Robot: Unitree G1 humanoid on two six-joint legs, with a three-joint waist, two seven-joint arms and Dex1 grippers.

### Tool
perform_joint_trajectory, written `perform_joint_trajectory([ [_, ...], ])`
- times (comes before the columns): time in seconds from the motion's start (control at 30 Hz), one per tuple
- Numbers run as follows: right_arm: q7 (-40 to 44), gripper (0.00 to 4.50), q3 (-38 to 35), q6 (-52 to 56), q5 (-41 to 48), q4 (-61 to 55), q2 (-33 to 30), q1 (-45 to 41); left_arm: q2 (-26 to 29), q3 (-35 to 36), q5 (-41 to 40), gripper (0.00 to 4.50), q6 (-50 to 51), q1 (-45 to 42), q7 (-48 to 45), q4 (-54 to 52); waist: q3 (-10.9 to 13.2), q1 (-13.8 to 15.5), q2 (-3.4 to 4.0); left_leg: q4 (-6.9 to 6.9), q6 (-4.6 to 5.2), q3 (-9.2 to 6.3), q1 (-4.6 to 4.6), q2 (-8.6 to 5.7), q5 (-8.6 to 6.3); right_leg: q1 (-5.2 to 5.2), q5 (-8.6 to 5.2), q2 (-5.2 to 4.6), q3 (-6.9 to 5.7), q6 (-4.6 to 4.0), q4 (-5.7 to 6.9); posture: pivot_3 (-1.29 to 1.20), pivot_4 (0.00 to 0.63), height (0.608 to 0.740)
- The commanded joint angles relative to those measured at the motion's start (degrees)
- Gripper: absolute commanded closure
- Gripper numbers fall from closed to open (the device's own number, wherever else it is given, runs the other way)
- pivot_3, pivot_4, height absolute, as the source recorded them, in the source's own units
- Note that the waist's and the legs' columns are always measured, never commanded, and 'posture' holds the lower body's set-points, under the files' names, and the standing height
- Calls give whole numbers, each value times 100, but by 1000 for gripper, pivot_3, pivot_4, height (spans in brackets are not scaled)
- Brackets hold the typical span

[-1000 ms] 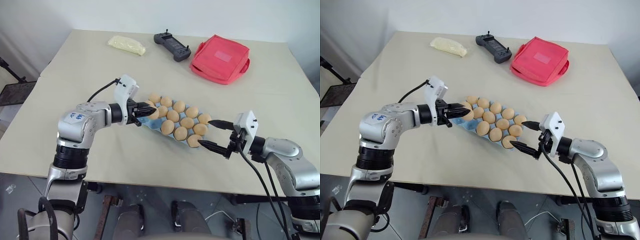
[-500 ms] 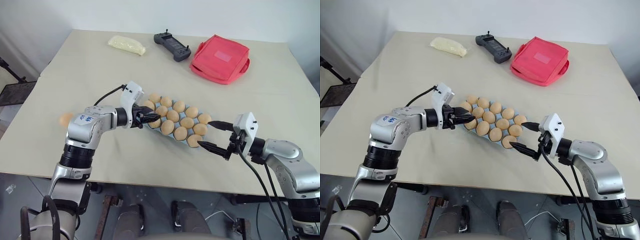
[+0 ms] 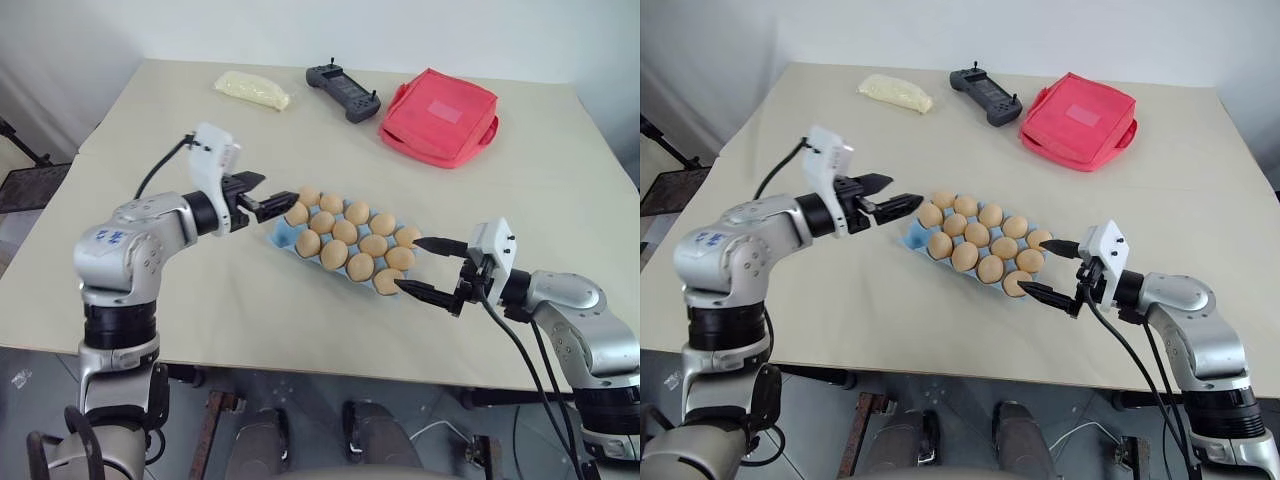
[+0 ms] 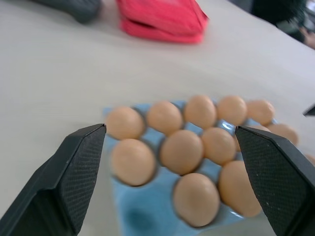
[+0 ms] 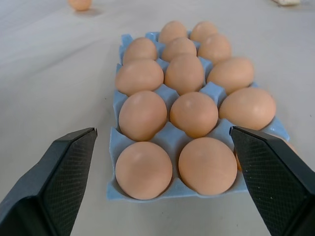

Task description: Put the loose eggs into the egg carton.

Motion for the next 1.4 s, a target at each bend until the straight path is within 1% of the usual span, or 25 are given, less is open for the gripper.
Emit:
perform_joint_trajectory([
  [0.03, 318, 0, -47, -207, 112, 169, -40, -243, -17, 635, -88, 37, 142, 330, 504, -633, 1, -4, -1, 0, 0, 0, 0, 0, 0, 0, 0, 0, 0, 0, 0, 0, 150, 740],
  [0.17, 568, 0, 102, -338, -42, 573, -54, -558, -101, 1250, -9, 37, 303, 1032, 1060, -1148, 3, -12, -3, 0, 0, 1, 3, 2, 0, 0, 0, 2, 1, 0, 1, 0, 150, 740],
  [0.27, 713, 0, 227, -375, -107, 811, 0, -797, -167, 1574, 29, 37, 420, 1615, 1385, -1556, 4, -13, -4, -4, -1, -1, 5, 2, -1, 0, 0, 1, 1, 0, 2, 0, 150, 740],
  [0.33, 809, 0, 320, -451, -168, 990, 41, -945, -103, 1780, 128, 37, 199, 2116, 1461, -1697, 5, -11, -4, -4, -1, 1, 5, 2, -1, 0, 0, 0, 2, 0, 0, 0, 150, 740],
  [0.43, 953, 0, 426, -511, -224, 1208, 83, -1144, -12, 2253, 211, 37, 96, 2606, 1641, -1845, 9, -10, -11, -4, -2, 0, 5, 2, -1, 0, 0, -2, 1, -1, -2, 0, 150, 740],
  [0.57, 1079, 0, 518, -554, -295, 1424, 122, -1344, 47, 2580, 328, 37, -53, 2992, 1832, -1972, 9, -5, -12, -6, -10, -3, 5, 1, -7, 0, -3, -9, -2, -6, -4, 0, 150, 740],
  [0.67, 1145, 0, 566, -574, -346, 1544, 154, -1450, 51, 2680, 330, 37, -125, 3116, 1895, -2006, 10, -1, -12, -13, -30, -4, 5, -2, -19, 1, -3, -19, -3, -7, -11, 0, 150, 740],
  [0.8, 1176, 0, 633, -602, -387, 1640, 221, -1571, 115, 2621, 382, 37, -125, 3012, 1991, -1878, 10, -9, -12, -23, -32, -6, 4, -2, -20, 1, -3, -20, -7, -8, -21, 0, 150, 740],
  [1.0, 1152, 0, 636, -608, -407, 1607, 284, -1565, 294, 2390, 661, 37, -218, 2364, 2292, -952, 10, -6, -12, -29, -13, -6, 3, -2, -8, 1, -4, -19, -13, -8, -29, 0, 150, 740],
  [1.1, 1055, 0, 556, -561, -384, 1442, 289, -1431, 453, 2115, 831, 37, -468, 1828, 2316, -188, 10, -5, -12, -28, -8, -6, -1, -2, -6, 0, -3, -19, -15, -7, -33, 0, 150, 740],
  [1.2, 977, 0, 490, -543, -363, 1275, 258, -1260, 595, 1855, 999, 37, -652, 1467, 2295, 555, 10, -2, -12, -31, -9, -6, -2, -1, -7, 0, -3, -19, -19, -6, -38, 0, 150, 740],
  [1.3, 859, 0, 398, -497, -335, 1093, 217, -1086, 712, 1615, 1093, 37, -833, 1192, 2192, 1198, 10, -5, -12, -33, -12, -5, -2, 1, -9, -1, -2, -19, -30, -5, -39, 0, 150, 740],
  [1.4, 753, 0, 304, -456, -307, 922, 178, -918, 822, 1324, 1202, 37, -850, 1083, 2071, 1629, 10, -12, -12, -33, -19, 2, -3, 5, -12, -4, -2, -21, -45, -4, -40, 0, 150, 740],
])
